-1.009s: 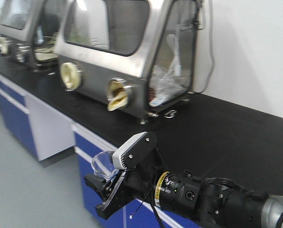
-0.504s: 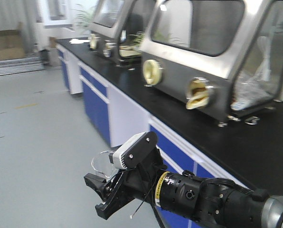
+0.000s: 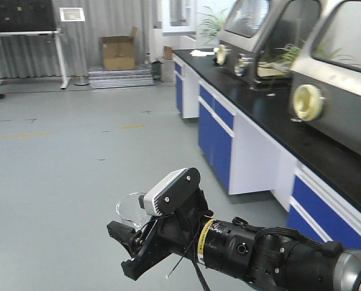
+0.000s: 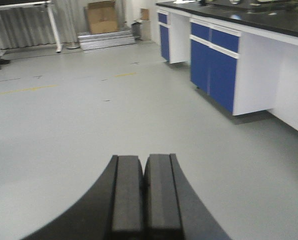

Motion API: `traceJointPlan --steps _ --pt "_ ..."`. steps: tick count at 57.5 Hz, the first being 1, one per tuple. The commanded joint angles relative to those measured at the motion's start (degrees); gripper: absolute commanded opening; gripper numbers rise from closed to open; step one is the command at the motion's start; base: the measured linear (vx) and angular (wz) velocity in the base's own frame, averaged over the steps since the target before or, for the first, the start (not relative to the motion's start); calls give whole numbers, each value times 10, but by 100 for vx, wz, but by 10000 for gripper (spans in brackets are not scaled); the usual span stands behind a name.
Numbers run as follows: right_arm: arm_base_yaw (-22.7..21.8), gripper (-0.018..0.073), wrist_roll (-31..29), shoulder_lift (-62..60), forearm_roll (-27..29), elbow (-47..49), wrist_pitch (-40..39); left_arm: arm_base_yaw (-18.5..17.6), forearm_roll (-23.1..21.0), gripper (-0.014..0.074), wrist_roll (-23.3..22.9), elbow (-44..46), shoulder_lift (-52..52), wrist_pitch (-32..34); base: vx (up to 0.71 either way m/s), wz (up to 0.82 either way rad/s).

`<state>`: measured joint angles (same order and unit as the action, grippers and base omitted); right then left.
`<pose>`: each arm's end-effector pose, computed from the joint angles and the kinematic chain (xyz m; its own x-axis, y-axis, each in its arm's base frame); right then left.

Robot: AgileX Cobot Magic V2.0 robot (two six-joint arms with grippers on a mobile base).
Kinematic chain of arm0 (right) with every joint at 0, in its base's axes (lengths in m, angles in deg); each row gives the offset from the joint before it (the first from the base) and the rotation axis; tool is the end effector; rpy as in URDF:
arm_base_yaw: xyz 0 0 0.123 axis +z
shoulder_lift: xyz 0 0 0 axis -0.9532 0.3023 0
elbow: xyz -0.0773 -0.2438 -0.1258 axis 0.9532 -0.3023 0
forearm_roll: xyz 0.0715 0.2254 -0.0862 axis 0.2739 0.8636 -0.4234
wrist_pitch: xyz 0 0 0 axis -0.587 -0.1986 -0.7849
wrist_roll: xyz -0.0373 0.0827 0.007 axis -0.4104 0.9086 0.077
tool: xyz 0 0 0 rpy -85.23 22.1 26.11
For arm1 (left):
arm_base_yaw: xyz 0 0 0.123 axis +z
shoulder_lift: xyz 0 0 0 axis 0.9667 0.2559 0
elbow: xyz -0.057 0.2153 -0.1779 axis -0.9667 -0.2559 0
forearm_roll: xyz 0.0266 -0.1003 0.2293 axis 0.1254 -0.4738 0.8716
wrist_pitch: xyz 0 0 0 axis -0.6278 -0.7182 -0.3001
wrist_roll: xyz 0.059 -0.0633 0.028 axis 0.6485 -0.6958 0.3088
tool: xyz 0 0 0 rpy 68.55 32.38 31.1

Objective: Pick beaker and place in left cabinet
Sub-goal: 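Hold the beaker in the right gripper while the base turns away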

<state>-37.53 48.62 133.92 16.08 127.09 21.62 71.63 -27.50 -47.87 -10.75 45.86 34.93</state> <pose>0.3074 0.2510 0.2652 -0.0415 -0.1795 -0.9829 -0.8199 0.5682 -0.0692 0.0559 0.0000 0.1858 -0.1388 -0.0002 -0.9903 0.0233 0.9997 -0.0035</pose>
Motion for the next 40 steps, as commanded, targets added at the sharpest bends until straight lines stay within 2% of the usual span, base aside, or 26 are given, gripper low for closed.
traceJointPlan --steps 1,20,40 --pt "-2 19 0 -30 14 17 -39 -1 -3 4 -2 5 -11 46 17 43" --pt "-2 19 0 -30 14 17 -40 -1 -3 4 -2 5 -11 46 21 35" --pt "-2 19 0 -30 14 17 -39 -1 -3 4 -2 5 -11 46 34 22"
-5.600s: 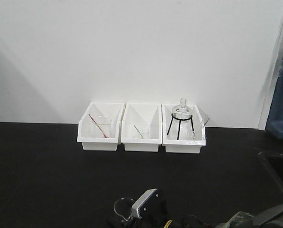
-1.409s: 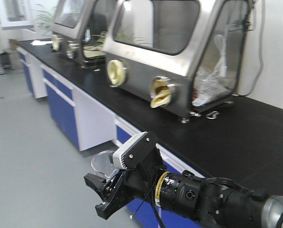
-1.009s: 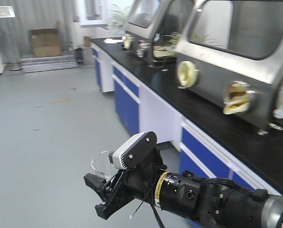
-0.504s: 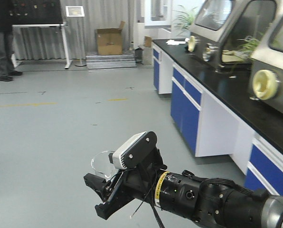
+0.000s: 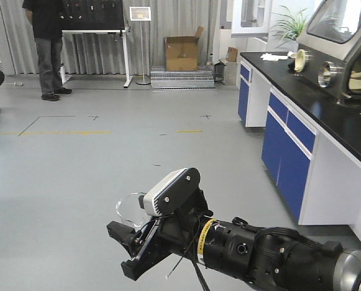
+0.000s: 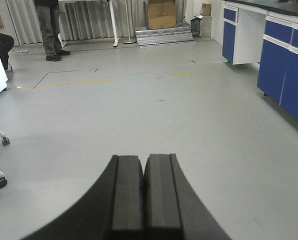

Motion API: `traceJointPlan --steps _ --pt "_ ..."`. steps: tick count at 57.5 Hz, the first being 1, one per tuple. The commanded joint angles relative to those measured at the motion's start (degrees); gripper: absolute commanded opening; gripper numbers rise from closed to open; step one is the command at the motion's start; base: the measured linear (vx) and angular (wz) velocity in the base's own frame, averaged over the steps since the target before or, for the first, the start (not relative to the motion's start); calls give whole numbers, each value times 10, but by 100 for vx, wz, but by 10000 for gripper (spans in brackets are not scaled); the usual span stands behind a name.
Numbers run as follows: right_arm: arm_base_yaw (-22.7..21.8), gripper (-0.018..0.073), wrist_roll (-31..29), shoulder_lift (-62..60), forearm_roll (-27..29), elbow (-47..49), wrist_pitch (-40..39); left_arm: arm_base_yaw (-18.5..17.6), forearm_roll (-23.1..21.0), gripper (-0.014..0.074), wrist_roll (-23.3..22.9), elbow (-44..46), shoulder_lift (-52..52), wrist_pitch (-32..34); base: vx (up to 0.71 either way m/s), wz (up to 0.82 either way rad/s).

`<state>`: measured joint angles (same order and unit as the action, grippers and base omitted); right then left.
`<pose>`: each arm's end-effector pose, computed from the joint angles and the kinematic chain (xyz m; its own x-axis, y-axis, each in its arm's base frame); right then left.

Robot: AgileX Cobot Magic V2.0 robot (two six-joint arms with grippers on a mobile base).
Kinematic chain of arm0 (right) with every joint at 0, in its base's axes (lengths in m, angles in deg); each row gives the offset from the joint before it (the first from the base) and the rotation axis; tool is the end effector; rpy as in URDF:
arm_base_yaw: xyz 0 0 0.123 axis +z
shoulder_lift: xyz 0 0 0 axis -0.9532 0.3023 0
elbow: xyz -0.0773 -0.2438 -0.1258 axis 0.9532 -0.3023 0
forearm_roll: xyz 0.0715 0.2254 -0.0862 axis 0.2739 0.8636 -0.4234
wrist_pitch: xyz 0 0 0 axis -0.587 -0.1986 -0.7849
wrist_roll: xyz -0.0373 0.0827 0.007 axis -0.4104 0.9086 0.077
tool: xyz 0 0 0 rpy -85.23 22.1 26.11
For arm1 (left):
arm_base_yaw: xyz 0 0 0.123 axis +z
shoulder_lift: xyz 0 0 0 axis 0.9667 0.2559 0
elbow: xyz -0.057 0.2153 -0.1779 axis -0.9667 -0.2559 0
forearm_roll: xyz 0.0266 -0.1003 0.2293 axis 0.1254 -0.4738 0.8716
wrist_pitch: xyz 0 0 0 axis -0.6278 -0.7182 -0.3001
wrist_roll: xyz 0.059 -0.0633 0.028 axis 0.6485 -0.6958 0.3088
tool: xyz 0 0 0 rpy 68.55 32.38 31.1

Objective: Pick beaker and place in left cabinet
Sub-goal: 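Hold the beaker in the right gripper while the base turns away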

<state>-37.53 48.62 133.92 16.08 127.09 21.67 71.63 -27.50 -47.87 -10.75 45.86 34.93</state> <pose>0.3075 0.2510 0.2652 -0.0419 -0.1801 -0.9828 -0.8197 0.5686 -0.0693 0.0559 0.0000 0.1858 -0.1388 -0.0002 -0.9903 0.0233 0.9997 -0.0035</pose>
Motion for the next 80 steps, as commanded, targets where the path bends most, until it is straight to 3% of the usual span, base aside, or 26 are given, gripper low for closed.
traceJointPlan --steps 1,80 --pt "-2 19 0 -30 14 17 -40 -1 -3 4 -2 5 -11 46 38 12" --pt "-2 19 0 -30 14 17 -38 -1 -3 4 -2 5 -11 46 52 7"
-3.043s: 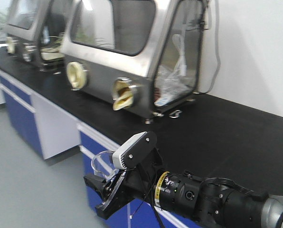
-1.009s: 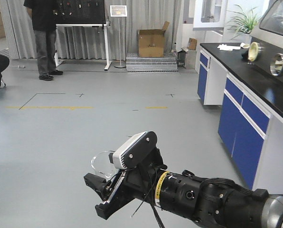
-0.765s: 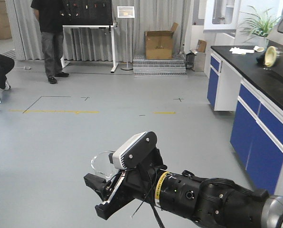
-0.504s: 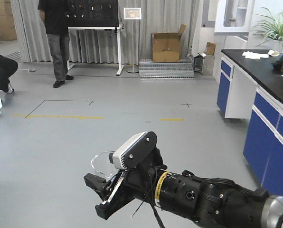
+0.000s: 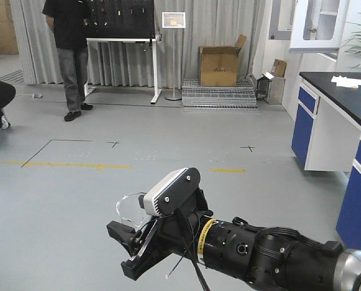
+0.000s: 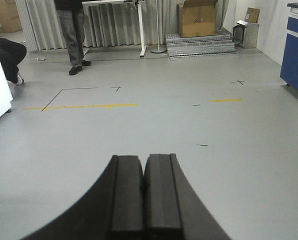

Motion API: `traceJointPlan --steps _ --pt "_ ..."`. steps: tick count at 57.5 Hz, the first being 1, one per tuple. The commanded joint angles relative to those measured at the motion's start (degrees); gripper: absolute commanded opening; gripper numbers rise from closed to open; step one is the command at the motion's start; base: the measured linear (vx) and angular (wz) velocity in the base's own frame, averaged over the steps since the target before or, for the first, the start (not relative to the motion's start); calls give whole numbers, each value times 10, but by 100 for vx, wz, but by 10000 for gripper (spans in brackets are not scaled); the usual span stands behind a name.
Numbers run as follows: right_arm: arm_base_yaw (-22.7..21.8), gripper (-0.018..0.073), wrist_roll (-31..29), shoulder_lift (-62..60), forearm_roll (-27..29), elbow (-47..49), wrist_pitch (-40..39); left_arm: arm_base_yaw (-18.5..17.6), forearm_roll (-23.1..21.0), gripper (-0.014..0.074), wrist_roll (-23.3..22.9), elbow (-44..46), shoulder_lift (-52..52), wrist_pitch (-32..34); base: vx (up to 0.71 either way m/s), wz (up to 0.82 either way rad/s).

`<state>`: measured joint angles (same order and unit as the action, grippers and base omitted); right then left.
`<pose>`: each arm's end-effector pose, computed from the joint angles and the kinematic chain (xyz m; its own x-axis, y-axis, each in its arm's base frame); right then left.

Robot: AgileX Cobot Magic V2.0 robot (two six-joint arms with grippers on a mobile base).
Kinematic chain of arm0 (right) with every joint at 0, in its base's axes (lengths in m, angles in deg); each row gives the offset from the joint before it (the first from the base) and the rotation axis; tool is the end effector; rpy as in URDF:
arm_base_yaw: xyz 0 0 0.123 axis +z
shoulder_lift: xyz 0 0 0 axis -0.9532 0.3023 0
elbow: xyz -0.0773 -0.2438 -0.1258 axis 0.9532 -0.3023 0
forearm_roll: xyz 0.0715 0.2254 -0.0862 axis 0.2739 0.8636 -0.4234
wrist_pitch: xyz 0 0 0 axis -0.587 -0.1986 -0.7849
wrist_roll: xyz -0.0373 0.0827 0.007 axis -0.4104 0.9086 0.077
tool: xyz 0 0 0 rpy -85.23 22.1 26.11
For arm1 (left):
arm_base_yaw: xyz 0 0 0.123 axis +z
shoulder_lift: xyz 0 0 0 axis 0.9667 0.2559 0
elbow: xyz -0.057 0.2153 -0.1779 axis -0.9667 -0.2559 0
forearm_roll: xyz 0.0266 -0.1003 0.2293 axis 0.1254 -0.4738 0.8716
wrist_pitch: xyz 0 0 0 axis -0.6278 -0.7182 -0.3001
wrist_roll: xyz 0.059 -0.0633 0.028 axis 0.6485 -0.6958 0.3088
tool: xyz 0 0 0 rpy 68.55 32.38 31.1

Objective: Pick beaker and place in left cabinet
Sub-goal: 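Hold the beaker in the right gripper while the base turns away, then carry the beaker in the right gripper while driving to the cabinet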

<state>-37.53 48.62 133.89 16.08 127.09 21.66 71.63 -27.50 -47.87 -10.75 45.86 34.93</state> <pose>0.3074 0.2510 0.2654 -0.0414 -0.1797 -0.9828 -0.8197 0.5686 -0.0694 0.0559 0.0000 0.1858 -0.1388 -0.0002 -0.9903 0.0233 0.9997 -0.0035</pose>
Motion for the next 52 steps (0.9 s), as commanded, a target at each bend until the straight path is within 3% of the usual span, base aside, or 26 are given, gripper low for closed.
traceJointPlan --steps 1,52 --pt "-1 19 0 -30 14 17 -38 -1 -3 4 -2 5 -11 46 64 -4" --pt "-1 19 0 -30 14 17 -37 -1 -3 4 -2 5 -11 46 66 -5"
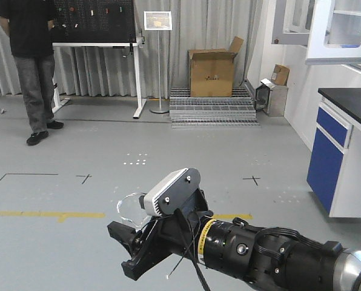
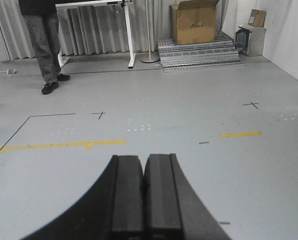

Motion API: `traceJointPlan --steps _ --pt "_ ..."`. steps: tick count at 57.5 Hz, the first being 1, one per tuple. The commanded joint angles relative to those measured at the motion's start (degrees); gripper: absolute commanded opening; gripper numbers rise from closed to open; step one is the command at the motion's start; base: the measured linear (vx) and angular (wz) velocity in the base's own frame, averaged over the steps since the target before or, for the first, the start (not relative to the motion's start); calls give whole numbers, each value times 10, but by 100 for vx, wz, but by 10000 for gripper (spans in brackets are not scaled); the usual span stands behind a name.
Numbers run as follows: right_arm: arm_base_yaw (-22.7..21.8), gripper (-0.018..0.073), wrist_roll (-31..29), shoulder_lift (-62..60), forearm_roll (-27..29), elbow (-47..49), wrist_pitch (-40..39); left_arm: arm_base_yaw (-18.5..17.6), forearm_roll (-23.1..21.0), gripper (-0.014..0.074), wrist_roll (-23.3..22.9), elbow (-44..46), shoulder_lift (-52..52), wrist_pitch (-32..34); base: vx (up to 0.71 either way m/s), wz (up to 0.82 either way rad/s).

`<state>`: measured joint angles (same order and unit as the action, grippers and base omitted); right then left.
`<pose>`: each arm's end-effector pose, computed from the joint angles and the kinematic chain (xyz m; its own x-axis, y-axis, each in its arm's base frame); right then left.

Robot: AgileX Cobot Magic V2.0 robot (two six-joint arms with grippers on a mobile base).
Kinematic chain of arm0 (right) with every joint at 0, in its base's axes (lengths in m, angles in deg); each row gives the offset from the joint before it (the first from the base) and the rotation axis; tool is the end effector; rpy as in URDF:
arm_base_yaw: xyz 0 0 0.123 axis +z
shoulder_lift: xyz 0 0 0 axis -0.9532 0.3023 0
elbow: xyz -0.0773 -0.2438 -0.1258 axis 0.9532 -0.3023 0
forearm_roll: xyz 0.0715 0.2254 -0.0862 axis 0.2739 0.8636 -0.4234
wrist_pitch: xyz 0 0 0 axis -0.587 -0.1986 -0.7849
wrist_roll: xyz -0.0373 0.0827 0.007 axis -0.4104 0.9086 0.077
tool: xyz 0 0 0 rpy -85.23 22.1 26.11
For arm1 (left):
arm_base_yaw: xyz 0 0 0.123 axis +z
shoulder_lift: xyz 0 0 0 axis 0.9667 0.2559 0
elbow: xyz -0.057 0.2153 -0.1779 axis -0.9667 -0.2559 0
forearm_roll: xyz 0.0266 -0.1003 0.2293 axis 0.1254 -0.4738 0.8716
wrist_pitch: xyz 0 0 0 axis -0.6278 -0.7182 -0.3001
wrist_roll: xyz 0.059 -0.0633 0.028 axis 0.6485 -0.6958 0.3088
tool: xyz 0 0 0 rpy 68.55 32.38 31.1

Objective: Pick beaker and place in left cabinet
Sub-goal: 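Carry the beaker in the right gripper while driving to the cabinet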

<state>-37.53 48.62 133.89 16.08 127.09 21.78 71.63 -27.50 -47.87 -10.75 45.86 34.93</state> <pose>0.3075 0.2509 0.2652 -0.0424 -0.1811 -0.9825 -0.8191 0.5695 -0.0696 0.0559 0.0000 0.1858 -0.1388 -0.0002 -0.9903 0.0233 0.9997 -0.0035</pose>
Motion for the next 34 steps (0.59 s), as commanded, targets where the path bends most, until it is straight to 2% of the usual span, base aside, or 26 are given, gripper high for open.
traceJointPlan --steps 1,34 --pt "-1 19 0 -30 14 17 -38 -1 -3 4 -2 5 -11 46 68 -1" --pt "-1 19 0 -30 14 17 -39 -1 -3 4 -2 5 -11 47 66 -1"
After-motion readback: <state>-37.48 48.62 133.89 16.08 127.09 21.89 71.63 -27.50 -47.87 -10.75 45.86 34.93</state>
